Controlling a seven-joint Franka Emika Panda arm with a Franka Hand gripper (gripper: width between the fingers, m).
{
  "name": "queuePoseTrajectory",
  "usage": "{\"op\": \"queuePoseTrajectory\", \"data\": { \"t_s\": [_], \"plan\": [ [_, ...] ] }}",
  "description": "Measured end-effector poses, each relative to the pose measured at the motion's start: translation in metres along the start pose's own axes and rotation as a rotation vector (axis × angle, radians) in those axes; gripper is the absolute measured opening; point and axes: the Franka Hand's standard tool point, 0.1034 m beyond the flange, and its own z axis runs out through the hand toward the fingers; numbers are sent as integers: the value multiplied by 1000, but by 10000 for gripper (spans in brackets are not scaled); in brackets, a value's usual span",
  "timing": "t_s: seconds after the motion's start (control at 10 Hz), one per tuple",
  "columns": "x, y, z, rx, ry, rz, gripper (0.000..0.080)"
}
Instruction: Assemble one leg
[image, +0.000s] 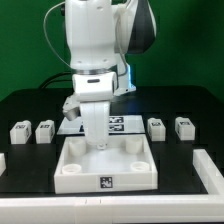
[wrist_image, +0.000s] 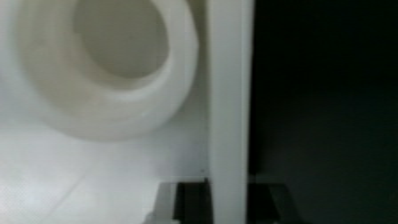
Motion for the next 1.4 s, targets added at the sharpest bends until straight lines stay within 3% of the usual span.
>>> {"op": "queuePoseTrajectory", "data": {
  "t_s": [0.2, 0.3, 0.5, 0.6, 1.0, 1.1, 1.2, 1.3, 1.4],
  "plan": [
    [31, 28, -2, 3, 22, 35, 57],
    [51, 43, 0, -9, 39, 29, 57],
    [66, 56, 2, -12, 53, 36, 57],
    [73, 56, 3, 2, 52, 37, 57],
    [74, 56, 3, -15, 55, 18, 57],
    [74, 56, 3, -15, 55, 19, 133],
    [73, 56, 3, -15, 55, 20, 269],
    [73, 56, 3, -15, 55, 20, 269],
    [73, 56, 3, -15, 55, 20, 471]
  ]
}}
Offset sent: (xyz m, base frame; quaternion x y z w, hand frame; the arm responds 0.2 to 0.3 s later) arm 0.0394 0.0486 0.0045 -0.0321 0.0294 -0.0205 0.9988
